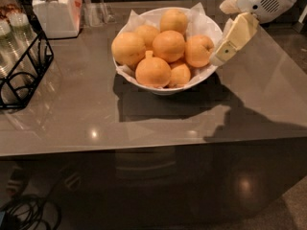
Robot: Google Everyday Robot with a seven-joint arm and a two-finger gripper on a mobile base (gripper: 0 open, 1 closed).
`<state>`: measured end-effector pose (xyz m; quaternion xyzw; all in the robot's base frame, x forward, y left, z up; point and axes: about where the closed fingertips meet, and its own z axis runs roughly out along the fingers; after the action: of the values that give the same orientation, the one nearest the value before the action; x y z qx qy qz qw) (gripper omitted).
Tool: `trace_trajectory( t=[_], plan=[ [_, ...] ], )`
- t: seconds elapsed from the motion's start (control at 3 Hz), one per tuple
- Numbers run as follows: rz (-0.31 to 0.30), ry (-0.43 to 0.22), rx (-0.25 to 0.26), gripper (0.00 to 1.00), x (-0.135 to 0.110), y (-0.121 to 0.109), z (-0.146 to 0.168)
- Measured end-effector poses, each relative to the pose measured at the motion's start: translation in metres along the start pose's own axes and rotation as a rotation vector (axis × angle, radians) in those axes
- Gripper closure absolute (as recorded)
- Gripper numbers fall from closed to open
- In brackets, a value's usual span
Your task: Pick orange from white bowl
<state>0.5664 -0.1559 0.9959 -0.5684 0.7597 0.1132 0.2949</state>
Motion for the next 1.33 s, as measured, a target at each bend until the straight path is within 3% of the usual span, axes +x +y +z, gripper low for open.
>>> trace_trajectory(
  t=[0.33,0.67,1.0,1.33],
  plan=[
    [0.038,-0.037,-0.024,0.0,-0.005,-0.012,0.026],
    [0.024,-0.028,-0.043,0.0,-0.012,-0.02,0.045],
    [0.023,-0.029,-0.044,0.27,-0.012,-0.02,0.046],
    [0.023,-0.029,-0.044,0.32,-0.012,-0.02,0.046]
  ],
)
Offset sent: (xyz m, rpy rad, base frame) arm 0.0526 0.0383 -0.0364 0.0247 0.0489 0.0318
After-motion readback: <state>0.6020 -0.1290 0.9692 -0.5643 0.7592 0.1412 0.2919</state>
